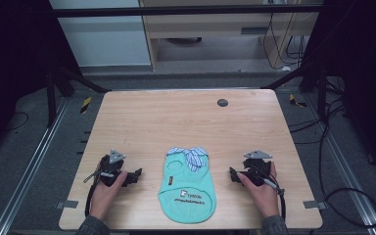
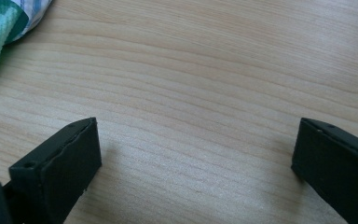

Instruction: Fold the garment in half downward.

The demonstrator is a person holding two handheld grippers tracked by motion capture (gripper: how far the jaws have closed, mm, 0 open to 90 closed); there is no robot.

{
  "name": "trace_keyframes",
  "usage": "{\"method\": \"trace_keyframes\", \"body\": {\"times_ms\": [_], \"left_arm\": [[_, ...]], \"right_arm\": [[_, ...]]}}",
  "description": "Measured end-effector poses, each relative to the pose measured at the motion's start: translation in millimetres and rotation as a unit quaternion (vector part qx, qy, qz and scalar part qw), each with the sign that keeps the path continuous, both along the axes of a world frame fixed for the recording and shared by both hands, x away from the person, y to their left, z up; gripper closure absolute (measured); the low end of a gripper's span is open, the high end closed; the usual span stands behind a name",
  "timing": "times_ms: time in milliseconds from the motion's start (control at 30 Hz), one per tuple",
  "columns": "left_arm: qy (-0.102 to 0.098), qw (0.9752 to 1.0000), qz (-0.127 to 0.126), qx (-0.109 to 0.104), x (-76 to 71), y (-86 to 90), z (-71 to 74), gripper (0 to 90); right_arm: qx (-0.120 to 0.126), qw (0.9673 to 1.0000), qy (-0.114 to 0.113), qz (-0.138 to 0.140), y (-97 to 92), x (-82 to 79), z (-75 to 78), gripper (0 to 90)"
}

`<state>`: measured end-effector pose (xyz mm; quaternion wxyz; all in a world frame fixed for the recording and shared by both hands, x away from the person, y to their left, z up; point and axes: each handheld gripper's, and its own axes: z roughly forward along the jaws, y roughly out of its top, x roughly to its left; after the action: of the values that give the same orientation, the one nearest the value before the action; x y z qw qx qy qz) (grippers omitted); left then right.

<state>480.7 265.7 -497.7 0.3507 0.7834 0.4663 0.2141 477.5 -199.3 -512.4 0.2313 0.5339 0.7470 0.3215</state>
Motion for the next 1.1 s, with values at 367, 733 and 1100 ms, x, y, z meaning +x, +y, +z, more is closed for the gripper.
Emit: {"method": "trace_keyframes", "body": {"times_ms": [367,733,1100], "left_arm": [[-0.016,0.9983,-0.051,-0.023,7.3,-21.6,33.9,6.0],[-0.028,0.9952,-0.088,0.031,44.8,-80.7,70.6,18.3],[0.011,0.9917,-0.109,0.068,59.7,-115.1,60.5,41.3]], "right_arm": [[-0.032,0.9967,-0.041,0.062,31.3,-2.0,38.5,23.4],[-0.044,0.9882,-0.019,0.145,65.0,29.9,83.5,52.0],[-0.036,0.9846,0.019,0.170,87.4,55.0,64.3,80.1]]}}
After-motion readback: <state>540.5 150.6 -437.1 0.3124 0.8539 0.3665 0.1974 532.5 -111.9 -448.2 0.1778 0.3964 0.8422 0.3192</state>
